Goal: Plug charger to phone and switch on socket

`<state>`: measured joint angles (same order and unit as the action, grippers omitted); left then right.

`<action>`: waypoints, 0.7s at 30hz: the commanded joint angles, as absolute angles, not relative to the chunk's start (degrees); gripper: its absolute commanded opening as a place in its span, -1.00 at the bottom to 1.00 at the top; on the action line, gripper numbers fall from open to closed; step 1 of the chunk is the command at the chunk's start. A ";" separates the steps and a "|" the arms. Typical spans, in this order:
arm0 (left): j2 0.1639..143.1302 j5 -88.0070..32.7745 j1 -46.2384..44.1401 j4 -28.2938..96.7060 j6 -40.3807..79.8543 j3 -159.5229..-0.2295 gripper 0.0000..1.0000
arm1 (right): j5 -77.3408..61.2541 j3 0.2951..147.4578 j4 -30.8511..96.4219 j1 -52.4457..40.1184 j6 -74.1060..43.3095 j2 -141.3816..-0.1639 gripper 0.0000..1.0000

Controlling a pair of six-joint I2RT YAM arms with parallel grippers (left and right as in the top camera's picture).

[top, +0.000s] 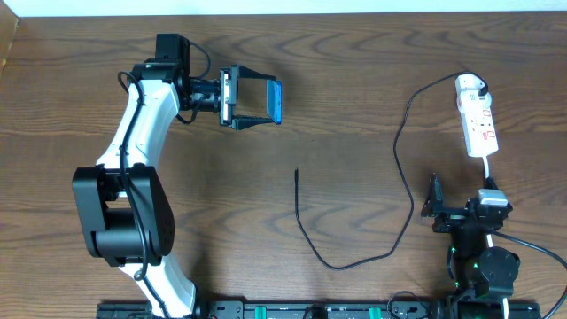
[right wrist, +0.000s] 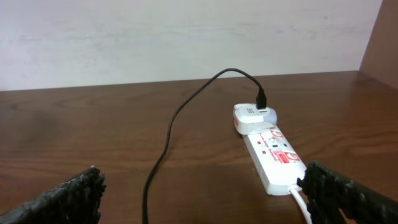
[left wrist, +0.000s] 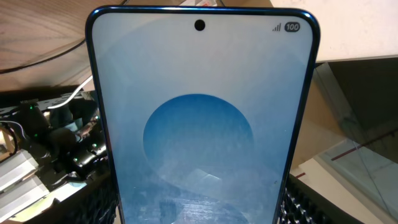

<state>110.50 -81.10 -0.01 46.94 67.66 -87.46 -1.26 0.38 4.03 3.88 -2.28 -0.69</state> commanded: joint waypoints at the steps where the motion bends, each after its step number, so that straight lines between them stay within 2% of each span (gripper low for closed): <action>1: 108.14 -83.33 0.32 47.07 67.11 -88.05 -0.86 | -0.78 0.32 4.32 3.66 -1.45 -0.34 0.98; 21: 108.14 -83.24 0.32 47.07 65.14 -88.05 -0.86 | -0.78 0.32 4.32 3.66 -1.45 -0.34 0.98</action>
